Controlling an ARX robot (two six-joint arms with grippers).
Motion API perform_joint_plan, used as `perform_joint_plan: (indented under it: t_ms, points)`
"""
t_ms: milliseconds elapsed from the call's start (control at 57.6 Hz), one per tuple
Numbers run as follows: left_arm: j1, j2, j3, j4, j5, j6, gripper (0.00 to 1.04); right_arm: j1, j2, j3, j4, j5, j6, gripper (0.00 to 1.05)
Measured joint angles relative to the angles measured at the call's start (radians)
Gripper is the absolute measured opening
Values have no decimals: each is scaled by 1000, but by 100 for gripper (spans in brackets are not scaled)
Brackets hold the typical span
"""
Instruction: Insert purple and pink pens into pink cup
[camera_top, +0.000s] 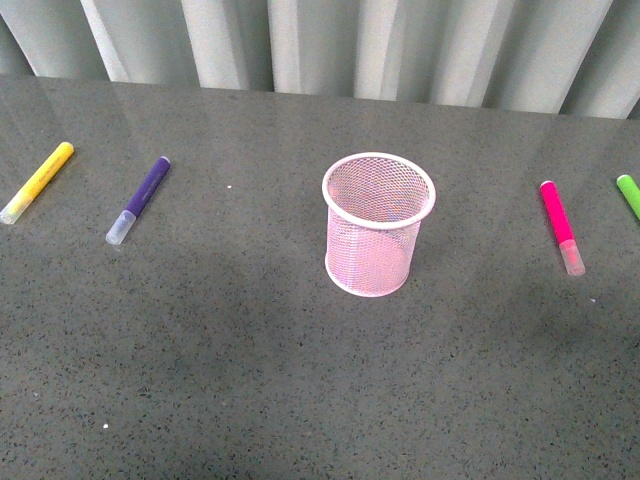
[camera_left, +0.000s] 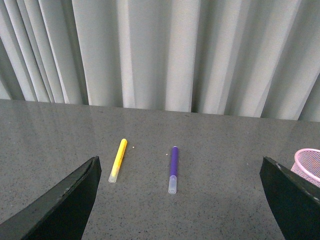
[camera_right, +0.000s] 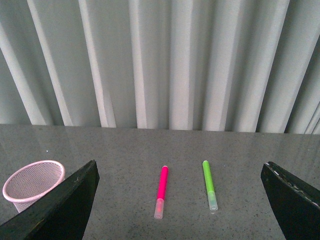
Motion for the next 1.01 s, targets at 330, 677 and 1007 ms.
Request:
perform_joint_plan:
  t_ms: [330, 677, 1007]
  points:
    - [0, 0, 0, 0, 0, 0, 98, 0, 0, 0, 0, 0, 0, 98]
    - [0, 0, 0, 0, 0, 0, 98, 0, 0, 0, 0, 0, 0, 98]
    - [0, 0, 0, 0, 0, 0, 98, 0, 0, 0, 0, 0, 0, 98]
